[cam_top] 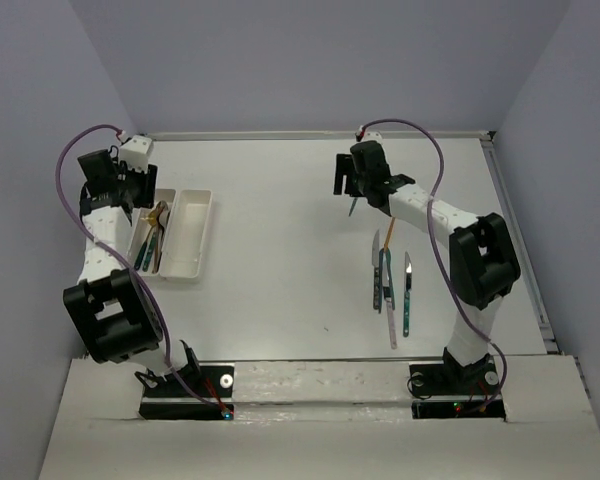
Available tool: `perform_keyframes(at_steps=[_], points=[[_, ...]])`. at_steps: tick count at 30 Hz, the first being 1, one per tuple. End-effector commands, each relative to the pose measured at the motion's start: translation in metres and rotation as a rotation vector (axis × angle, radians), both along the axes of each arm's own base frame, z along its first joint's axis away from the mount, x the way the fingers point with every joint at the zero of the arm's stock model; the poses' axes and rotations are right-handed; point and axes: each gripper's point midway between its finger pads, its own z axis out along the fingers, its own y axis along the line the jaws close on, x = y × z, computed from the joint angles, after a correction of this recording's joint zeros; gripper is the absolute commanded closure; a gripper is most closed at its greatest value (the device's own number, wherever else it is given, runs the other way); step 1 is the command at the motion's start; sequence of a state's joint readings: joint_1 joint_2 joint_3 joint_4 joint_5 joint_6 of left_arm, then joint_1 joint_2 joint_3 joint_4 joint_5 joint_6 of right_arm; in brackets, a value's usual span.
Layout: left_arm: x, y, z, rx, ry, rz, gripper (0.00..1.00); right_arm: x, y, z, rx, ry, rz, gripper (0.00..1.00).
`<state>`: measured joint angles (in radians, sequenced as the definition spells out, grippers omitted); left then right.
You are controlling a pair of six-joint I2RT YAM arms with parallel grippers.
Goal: Sort the eating utensils into containers
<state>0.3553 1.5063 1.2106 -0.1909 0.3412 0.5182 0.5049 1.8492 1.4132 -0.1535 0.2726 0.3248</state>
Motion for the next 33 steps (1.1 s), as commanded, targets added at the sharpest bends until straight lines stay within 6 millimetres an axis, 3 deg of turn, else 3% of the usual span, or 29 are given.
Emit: perform_keyframes(at_steps=[1,2,4,6,7,8,10,11,12,13,21,24,25,26,28,30,33], points=[[-0.015,-0.016,-0.003,-0.022,-0.008,-0.061,0.41,0.023,-0.025,-0.012,-0.003,0.054,-0.087,0.23],[-0.017,-0.019,-0.003,-0.028,-0.013,-0.075,0.41,0.03,-0.029,-0.011,-0.006,0.055,-0.102,0.23],[-0.021,-0.024,-0.005,-0.039,-0.012,-0.088,0.4,0.04,-0.032,-0.034,-0.027,0.099,-0.115,0.23],[-0.023,-0.028,-0.006,-0.052,-0.014,-0.1,0.39,0.055,-0.034,-0.033,-0.047,0.104,-0.125,0.23],[-0.023,-0.029,-0.007,-0.057,-0.013,-0.1,0.39,0.06,-0.033,-0.052,-0.073,0.138,-0.13,0.23],[-0.024,-0.029,-0.009,-0.061,-0.011,-0.102,0.39,0.069,-0.031,-0.044,-0.081,0.129,-0.132,0.23],[-0.024,-0.029,-0.012,-0.064,-0.002,-0.101,0.39,0.079,-0.04,-0.052,-0.111,0.142,-0.167,0.23],[-0.025,-0.03,-0.015,-0.064,0.004,-0.098,0.39,0.078,-0.048,-0.074,-0.14,0.195,-0.182,0.24],[-0.026,-0.029,-0.015,-0.062,0.005,-0.098,0.39,0.083,-0.048,-0.072,-0.144,0.193,-0.191,0.25],[-0.027,-0.029,-0.017,-0.056,0.009,-0.097,0.39,0.079,-0.049,-0.087,-0.164,0.232,-0.19,0.26],[-0.028,-0.032,-0.009,-0.059,-0.012,-0.1,0.38,0.053,-0.05,-0.131,-0.189,0.351,-0.137,0.37],[-0.027,-0.034,-0.004,-0.058,-0.021,-0.103,0.38,0.048,-0.051,-0.141,-0.206,0.374,-0.122,0.5],[-0.027,-0.035,-0.002,-0.058,-0.026,-0.102,0.38,0.048,-0.051,-0.147,-0.21,0.384,-0.12,0.59],[-0.028,-0.036,0.0,-0.058,-0.03,-0.104,0.38,0.048,-0.051,-0.149,-0.214,0.387,-0.115,0.82],[-0.029,-0.037,0.002,-0.056,-0.031,-0.107,0.38,0.047,-0.051,-0.15,-0.213,0.391,-0.121,1.0],[-0.033,-0.039,0.005,-0.056,-0.031,-0.116,0.38,0.043,-0.049,-0.149,-0.215,0.384,-0.117,1.0],[-0.038,-0.049,0.01,-0.076,-0.031,-0.154,0.38,0.052,-0.051,-0.115,-0.206,0.282,-0.122,1.0]])
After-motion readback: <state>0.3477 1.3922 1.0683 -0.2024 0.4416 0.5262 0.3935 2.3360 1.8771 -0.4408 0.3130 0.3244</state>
